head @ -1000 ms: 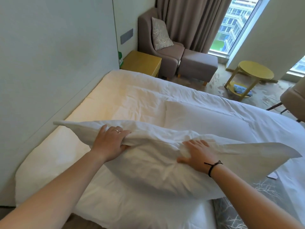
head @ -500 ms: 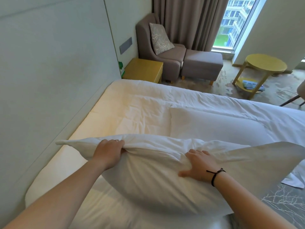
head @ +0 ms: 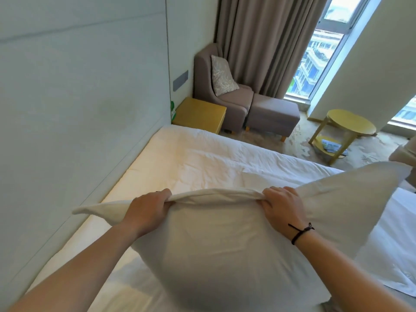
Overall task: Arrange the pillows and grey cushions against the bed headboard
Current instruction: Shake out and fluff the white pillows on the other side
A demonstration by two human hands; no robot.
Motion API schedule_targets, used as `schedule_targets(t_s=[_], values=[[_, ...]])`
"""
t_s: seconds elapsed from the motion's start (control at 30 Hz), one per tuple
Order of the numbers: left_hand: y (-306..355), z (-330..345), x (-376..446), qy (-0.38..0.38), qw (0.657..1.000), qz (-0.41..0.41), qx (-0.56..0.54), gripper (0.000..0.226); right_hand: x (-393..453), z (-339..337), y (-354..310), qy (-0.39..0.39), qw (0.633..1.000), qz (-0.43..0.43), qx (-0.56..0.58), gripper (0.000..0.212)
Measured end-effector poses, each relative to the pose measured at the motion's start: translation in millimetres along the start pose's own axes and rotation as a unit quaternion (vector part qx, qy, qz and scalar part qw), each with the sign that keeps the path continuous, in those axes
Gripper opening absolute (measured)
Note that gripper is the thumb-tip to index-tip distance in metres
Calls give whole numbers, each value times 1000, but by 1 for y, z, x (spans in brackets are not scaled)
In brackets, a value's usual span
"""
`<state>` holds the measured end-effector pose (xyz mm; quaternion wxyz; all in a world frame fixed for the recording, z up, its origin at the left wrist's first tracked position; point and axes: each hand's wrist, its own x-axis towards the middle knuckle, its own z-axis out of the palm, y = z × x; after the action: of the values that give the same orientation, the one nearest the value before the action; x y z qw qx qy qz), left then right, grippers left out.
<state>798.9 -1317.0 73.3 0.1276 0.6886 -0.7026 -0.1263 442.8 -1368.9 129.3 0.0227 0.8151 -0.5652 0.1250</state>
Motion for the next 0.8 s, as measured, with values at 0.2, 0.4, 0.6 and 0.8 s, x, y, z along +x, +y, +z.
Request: schedule_targets(t_s=[0.2,0.4,0.6,0.8], values=[[-87,-88,-7,64,995,-77,-13,26,142,-29,-105,62,990,-130,-8,22],[-161,-156,-11,141,973,-180,-35,28,298,-9,-232,69,980,-189,-3,19],[-217,-130,14,35,965,-255,-50,43,309,110,-347,-147,968,-18,205,67],[-275,-66,-29,-59,935,-344,-66,100,190,221,-410,-421,875,1,238,97]])
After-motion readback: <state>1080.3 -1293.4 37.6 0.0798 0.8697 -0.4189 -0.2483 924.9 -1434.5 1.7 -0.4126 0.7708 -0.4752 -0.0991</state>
